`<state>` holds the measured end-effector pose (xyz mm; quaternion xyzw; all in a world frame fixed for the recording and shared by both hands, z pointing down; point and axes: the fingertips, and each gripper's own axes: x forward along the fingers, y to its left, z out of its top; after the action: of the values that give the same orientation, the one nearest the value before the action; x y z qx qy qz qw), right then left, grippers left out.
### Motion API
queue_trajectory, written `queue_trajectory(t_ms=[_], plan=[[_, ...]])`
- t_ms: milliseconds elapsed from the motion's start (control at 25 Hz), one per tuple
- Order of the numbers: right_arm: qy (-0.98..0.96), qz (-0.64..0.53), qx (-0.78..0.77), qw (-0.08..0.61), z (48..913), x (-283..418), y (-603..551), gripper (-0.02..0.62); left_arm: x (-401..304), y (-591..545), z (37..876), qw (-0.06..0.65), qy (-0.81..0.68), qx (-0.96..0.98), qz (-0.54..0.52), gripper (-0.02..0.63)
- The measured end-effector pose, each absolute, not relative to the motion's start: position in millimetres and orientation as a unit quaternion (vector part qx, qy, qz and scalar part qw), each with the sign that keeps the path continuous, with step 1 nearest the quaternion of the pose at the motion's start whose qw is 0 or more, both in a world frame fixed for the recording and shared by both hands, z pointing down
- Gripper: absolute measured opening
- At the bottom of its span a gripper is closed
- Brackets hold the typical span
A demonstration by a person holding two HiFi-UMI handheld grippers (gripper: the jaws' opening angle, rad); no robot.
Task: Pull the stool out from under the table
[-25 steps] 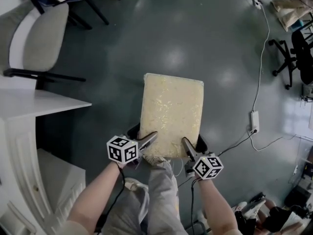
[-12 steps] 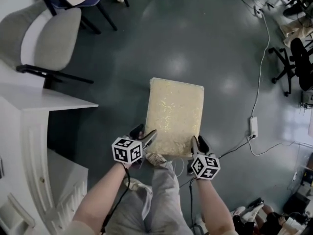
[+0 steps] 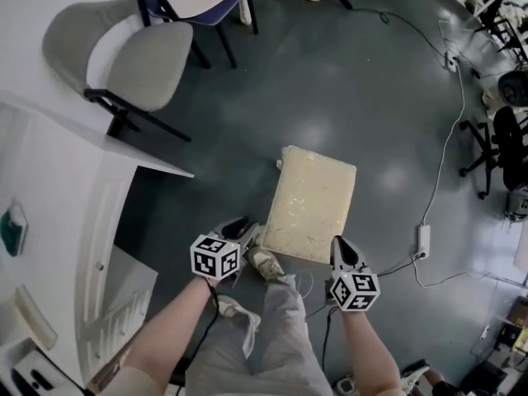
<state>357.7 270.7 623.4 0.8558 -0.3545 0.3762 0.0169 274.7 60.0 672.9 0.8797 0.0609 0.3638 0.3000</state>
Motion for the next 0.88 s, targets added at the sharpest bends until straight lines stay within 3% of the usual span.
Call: queue_trajectory(t_ms=[80,880], plan=[[-0.383,0.371,0.846,0.024,594.7,347.9,251.1,0.021,264.8,46.4,642.6,0.296,0.04,0.887,0.352,0.095],[-0.618,0.258,0.739,0.067,271.9,229.5,107.1,0.02,112.1,-35.4,340.2,0.238,-0.073,0.938,0.24,0.051]])
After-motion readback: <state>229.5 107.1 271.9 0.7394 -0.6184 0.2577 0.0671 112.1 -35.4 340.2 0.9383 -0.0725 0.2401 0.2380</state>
